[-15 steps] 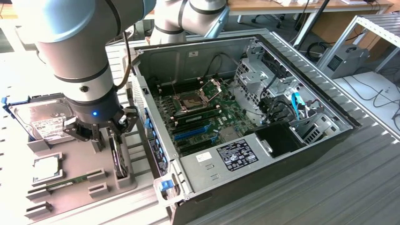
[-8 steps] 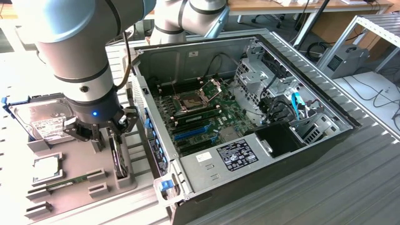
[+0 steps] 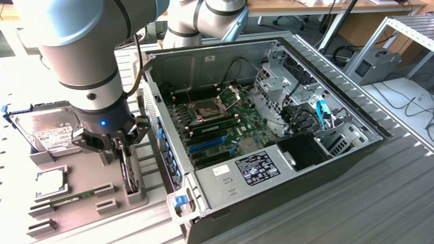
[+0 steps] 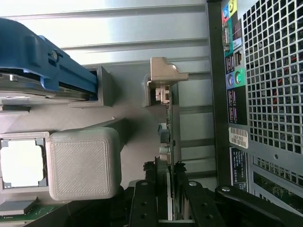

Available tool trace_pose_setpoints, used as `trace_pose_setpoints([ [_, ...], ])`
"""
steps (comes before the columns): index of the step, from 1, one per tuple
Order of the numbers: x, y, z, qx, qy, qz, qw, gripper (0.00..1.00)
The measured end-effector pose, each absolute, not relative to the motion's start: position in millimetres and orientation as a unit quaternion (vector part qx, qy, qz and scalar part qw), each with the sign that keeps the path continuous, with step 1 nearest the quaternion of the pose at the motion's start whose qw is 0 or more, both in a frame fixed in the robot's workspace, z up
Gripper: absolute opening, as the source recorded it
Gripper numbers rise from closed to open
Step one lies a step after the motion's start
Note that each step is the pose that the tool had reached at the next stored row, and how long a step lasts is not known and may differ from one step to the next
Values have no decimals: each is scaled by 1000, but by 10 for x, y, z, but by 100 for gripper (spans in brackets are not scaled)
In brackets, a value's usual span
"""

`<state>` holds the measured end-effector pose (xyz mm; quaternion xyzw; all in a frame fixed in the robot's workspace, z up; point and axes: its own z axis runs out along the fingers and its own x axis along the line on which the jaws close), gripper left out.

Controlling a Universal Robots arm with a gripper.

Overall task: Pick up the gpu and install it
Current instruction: 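Pick up the gpu and move the gpu toward the slot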

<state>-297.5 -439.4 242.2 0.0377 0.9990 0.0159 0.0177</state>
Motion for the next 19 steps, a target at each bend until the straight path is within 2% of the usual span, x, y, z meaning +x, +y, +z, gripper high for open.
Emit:
trace_pose_setpoints([
  [19, -2975, -4394, 2504, 38, 999, 16, 18, 27],
])
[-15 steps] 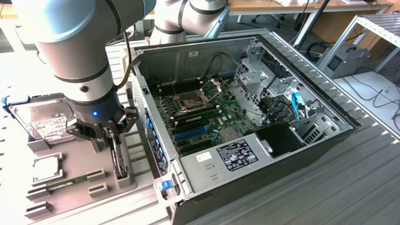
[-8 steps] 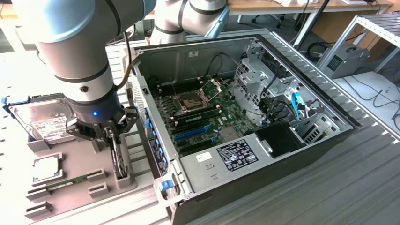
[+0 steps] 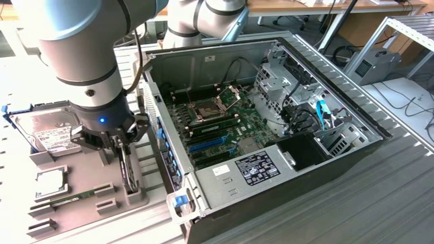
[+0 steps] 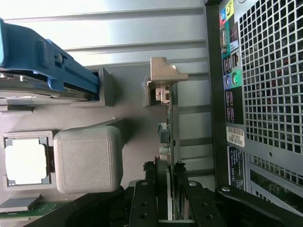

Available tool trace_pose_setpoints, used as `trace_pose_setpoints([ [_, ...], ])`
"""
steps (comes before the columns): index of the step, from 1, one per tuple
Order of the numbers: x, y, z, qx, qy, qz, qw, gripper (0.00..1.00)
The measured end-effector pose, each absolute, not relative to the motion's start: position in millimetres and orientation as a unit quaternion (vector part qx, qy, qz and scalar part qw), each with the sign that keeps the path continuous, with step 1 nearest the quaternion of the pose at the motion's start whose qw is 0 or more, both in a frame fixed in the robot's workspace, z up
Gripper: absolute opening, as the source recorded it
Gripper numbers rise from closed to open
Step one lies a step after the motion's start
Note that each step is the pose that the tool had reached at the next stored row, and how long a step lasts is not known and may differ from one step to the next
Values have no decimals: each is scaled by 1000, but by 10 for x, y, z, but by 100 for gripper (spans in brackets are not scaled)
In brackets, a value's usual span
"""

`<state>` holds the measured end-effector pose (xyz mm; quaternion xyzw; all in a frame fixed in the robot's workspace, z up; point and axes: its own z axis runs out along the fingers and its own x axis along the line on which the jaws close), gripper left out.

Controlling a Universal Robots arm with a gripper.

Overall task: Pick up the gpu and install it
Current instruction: 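Pick up the gpu and move the gpu toward the slot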

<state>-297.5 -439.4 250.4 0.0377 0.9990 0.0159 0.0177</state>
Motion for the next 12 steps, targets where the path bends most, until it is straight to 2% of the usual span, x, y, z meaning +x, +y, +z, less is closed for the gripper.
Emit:
trace_pose_setpoints([
  [12, -2975, -4393, 2641, 38, 999, 16, 18, 27],
])
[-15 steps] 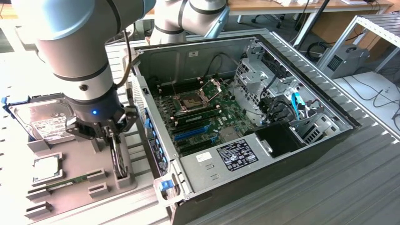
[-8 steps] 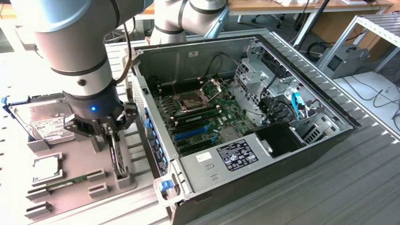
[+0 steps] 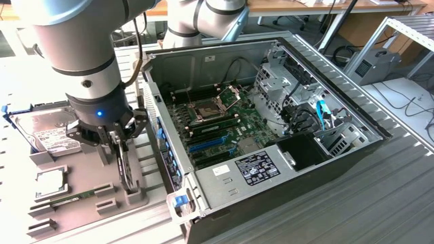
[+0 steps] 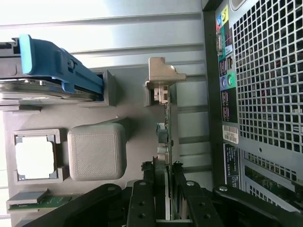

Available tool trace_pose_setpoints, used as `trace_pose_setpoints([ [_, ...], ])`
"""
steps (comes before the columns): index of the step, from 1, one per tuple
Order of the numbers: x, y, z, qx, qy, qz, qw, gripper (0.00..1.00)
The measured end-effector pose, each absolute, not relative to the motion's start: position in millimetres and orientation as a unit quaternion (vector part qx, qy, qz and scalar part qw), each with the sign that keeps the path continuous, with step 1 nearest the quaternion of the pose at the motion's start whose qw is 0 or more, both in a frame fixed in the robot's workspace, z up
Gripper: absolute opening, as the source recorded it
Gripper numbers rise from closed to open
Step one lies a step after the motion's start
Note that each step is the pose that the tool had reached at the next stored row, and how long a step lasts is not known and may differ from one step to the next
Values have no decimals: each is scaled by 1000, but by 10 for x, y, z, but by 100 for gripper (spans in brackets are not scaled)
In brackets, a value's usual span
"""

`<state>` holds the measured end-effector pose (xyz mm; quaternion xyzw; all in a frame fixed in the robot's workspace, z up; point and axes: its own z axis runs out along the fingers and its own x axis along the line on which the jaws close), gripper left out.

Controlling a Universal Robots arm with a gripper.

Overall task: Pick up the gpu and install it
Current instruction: 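Pick up the gpu and move the gpu toward the slot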

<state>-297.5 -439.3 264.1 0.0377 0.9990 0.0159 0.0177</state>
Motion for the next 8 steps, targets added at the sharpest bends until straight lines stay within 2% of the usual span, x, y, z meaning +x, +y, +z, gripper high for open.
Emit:
trace_pose_setpoints([
  [8, -2975, -4393, 2719, 38, 999, 16, 18, 27],
])
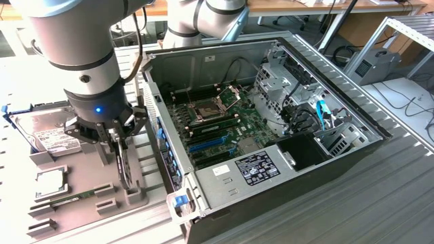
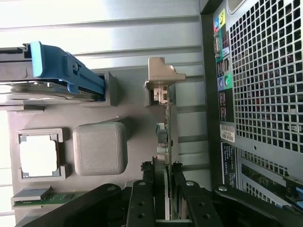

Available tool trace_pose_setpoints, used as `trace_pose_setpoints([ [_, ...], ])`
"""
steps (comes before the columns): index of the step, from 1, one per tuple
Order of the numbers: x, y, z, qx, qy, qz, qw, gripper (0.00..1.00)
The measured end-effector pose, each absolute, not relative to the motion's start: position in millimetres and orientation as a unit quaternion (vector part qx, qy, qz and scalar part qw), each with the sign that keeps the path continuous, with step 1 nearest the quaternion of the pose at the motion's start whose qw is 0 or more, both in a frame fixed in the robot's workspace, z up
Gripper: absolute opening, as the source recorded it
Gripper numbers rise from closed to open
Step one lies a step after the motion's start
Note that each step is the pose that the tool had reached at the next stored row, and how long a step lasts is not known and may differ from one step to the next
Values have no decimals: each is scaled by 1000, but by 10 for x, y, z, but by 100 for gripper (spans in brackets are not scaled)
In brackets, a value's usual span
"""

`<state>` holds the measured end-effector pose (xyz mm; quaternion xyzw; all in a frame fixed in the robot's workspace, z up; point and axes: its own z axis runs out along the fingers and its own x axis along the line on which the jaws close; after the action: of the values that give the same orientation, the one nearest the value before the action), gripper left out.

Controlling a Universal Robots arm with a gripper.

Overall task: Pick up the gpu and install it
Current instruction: 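Pick up the gpu and move the gpu toward the slot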

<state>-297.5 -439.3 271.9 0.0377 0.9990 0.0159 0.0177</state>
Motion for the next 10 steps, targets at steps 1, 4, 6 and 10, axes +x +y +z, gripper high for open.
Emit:
trace_pose_setpoints([
  [1, -2975, -4393, 2727, 38, 999, 16, 18, 27],
  [4, -2975, -4393, 2755, 38, 999, 16, 18, 27],
  [6, -2975, -4394, 2778, 38, 999, 16, 18, 27],
  [10, -2975, -4394, 2835, 38, 999, 16, 18, 27],
])
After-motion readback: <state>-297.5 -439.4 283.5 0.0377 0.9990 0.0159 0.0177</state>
